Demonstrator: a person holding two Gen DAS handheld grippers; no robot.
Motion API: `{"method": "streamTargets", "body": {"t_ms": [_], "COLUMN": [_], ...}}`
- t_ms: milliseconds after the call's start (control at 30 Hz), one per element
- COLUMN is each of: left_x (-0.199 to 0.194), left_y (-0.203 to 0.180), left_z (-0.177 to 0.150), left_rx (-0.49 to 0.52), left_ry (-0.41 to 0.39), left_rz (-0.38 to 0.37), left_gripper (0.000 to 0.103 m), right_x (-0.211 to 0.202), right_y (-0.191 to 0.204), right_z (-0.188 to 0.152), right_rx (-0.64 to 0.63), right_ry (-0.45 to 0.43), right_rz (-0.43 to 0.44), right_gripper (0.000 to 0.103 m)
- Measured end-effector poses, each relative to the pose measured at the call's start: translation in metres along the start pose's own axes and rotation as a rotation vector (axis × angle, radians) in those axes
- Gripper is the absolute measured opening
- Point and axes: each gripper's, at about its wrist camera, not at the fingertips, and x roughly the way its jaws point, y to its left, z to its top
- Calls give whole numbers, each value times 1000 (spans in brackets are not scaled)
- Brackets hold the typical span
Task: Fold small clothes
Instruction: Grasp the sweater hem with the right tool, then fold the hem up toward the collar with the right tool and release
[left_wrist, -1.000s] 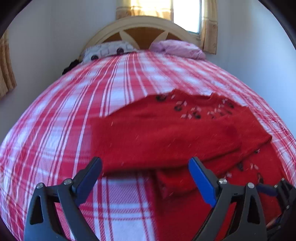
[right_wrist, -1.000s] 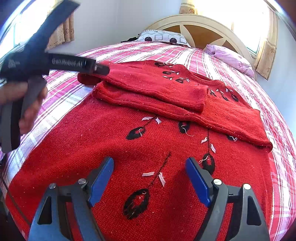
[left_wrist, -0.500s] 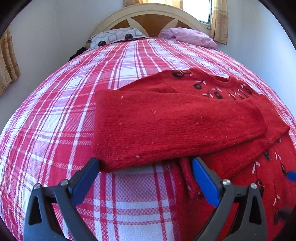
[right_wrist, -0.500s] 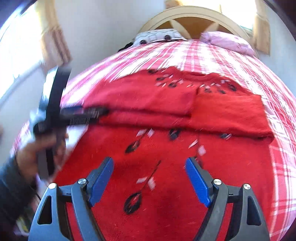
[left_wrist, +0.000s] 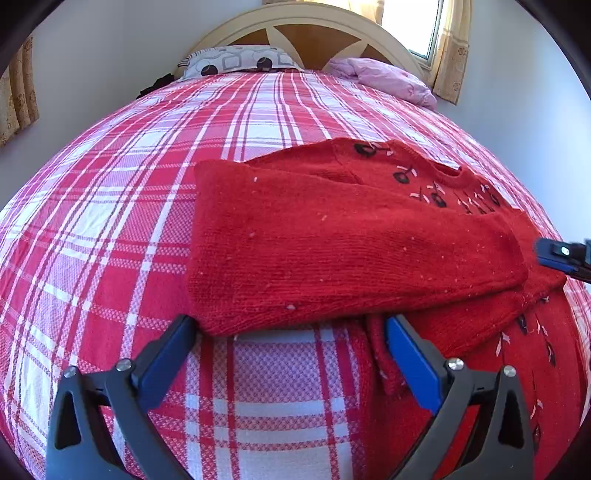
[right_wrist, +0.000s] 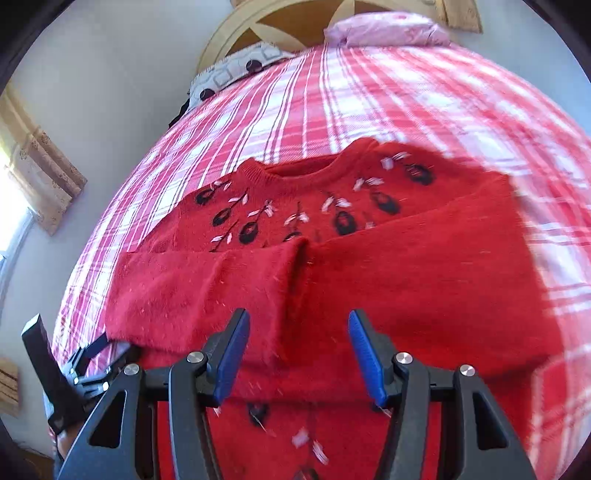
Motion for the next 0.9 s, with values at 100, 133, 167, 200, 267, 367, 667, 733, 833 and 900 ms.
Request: {"method": "streamTargets", "body": {"t_ms": [100,133,167,200,267,367,667,733,833,900], "left_x": [1,2,2,2,2,3,3,3,4,4], "left_y": [-2,-2,-3,-3,-2,-1,0,0,0,0], "left_z": [0,0,0,0,0,0,0,0,0,0], "left_rx": [7,8,9,9,7,4,2,3,5,7], "left_ry": [2,3,4,4,5,5,5,5,6,7], "left_rz": [8,10,11,12,9,5,5,6,10,12], "left_gripper": [103,103,103,103,103,103,103,103,103,103], "right_x": [22,24,23,23,15,-5,-54,-60,-68,-72], "right_y": [9,13,17,19,20,13,-33,-43,-60,-70], "right_z": [0,-1,-2,-1,-2,4,12,13,12,11], "right_rx": [-12,-33,-54,-64,-71,-80,-58,-43,-22,-12], "right_ry": [33,31,24,20,-2,-59,-147,-155,-167,-173], "right_rz": [-5,-12,-23,-22,-10,-14,-91,-104,-122,-137], "right_gripper": [41,27,19,7,7,7,6,6,6,6]}}
